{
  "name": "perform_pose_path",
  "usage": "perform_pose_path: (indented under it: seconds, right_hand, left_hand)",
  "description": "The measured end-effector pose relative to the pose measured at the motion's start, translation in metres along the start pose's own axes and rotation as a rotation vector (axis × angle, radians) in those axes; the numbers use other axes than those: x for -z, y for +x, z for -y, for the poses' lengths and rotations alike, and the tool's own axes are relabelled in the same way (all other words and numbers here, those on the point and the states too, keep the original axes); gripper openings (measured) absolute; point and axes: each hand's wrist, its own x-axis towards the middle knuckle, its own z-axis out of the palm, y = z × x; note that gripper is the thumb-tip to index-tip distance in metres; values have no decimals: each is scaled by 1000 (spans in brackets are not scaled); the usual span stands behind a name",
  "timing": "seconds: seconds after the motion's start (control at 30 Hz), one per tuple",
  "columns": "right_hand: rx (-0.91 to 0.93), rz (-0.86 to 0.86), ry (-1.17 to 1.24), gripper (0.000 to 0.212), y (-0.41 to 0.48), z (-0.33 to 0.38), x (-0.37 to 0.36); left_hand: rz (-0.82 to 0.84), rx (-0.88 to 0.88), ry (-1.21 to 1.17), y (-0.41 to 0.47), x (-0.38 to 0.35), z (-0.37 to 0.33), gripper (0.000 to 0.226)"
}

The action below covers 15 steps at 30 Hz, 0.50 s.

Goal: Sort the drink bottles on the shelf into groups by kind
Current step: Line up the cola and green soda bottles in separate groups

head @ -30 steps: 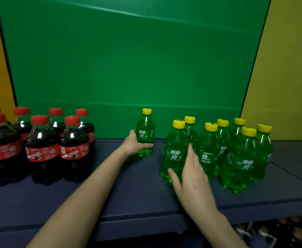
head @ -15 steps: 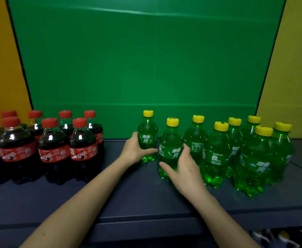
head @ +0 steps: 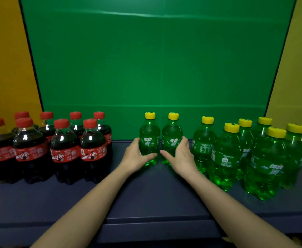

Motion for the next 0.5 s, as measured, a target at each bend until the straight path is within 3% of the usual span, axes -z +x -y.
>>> perform_pose_path:
  seconds: [0.5]
  right_hand:
    - [28, 13, 100, 81, 3, -12, -15]
  left_hand:
    - [-40, 28, 34, 2, -4, -2, 67]
